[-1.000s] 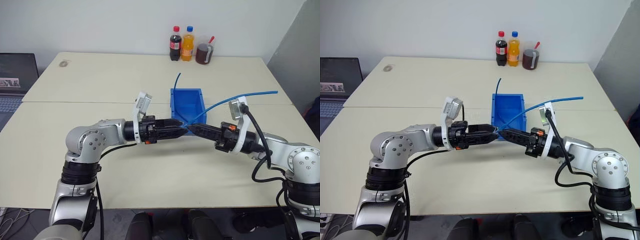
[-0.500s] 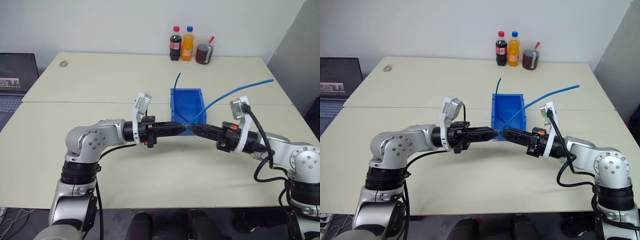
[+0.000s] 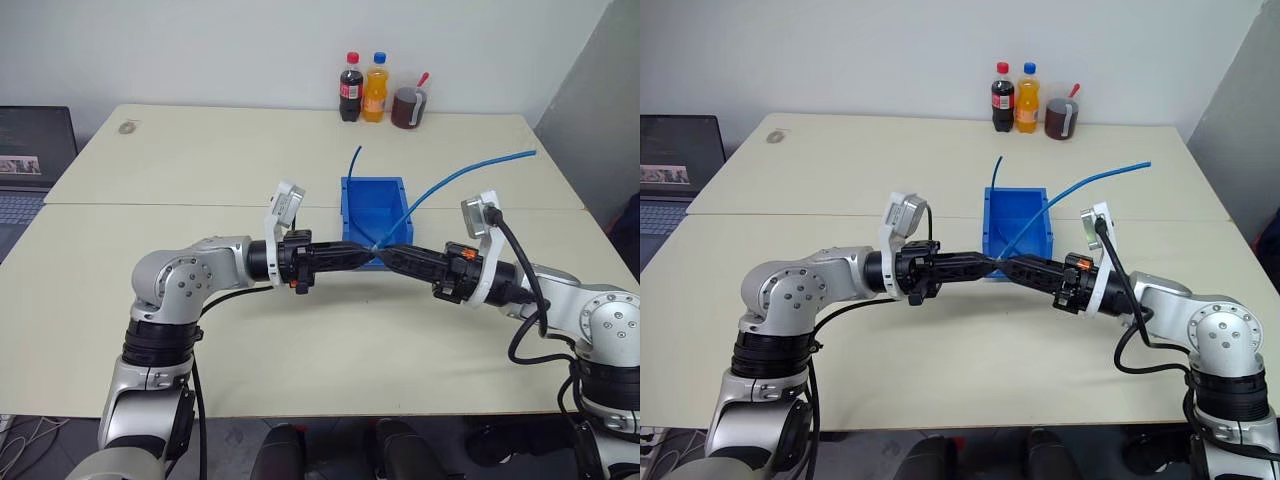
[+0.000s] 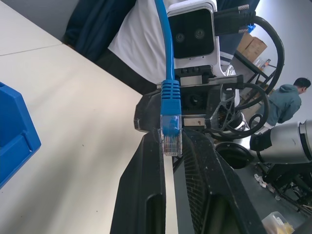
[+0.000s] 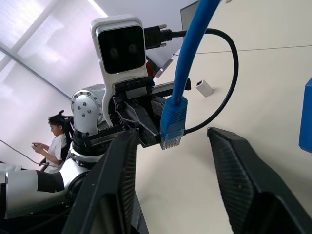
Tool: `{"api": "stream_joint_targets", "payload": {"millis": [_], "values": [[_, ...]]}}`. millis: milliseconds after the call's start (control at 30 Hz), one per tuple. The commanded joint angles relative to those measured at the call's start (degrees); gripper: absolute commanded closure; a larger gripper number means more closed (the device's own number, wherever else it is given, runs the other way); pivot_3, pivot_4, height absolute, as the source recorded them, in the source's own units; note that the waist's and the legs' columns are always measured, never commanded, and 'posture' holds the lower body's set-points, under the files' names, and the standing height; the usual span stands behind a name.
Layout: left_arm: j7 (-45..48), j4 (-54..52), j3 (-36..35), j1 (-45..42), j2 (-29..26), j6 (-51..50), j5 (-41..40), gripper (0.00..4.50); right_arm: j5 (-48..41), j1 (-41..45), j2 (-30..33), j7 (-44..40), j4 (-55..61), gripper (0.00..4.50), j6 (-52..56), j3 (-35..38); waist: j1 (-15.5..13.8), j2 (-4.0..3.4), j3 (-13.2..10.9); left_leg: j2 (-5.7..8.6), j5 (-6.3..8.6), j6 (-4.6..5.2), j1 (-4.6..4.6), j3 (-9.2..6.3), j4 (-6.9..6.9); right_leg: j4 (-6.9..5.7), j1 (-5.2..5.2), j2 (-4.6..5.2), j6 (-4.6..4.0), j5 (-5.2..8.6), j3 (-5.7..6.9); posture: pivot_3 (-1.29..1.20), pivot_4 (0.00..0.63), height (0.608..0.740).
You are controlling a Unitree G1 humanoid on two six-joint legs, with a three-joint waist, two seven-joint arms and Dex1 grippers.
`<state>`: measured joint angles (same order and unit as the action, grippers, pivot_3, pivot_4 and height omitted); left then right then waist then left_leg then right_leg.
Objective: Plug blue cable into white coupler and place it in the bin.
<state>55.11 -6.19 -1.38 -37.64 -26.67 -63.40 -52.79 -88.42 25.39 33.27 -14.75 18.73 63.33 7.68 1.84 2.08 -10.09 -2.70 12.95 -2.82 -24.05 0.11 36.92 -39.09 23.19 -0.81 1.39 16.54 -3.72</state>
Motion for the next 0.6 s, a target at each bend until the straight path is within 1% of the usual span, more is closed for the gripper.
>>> {"api": "stream_joint_targets", "payload": {"millis": [33,567,600], "values": [[0.1,-1.2,0.0,-1.0,0.2,0.2,-0.9,4.20,-1.8,0.9,0.3,-0.4,0.8,1.64,-0.8,0.6,0.0,0.00,0.0,0.00,0.00,0.00,0.00,0.00,0.00,0.00,0.00,0.00,0.00,0.00,0.00,0.00,0.150,0.740],[0.3,-2.2,-1.0,-0.8,-0.7,-2.7,-4.6,4.20,-0.1,1.8,-0.5,-1.5,-1.7,1.64,-1.3,0.6,0.0,0.00,0.0,0.00,0.00,0.00,0.00,0.00,0.01,-0.01,0.00,0.00,0.00,0.00,0.00,0.00,0.150,0.740],[0.3,-2.2,-1.1,-0.8,-0.7,-2.7,-4.6,4.20,-0.2,1.7,-0.5,-1.6,-1.7,1.81,-1.2,0.7,0.0,0.00,0.0,0.00,0.00,0.00,0.00,0.00,0.01,-0.01,0.00,0.00,0.00,-0.01,0.00,0.00,0.150,0.740]]}}
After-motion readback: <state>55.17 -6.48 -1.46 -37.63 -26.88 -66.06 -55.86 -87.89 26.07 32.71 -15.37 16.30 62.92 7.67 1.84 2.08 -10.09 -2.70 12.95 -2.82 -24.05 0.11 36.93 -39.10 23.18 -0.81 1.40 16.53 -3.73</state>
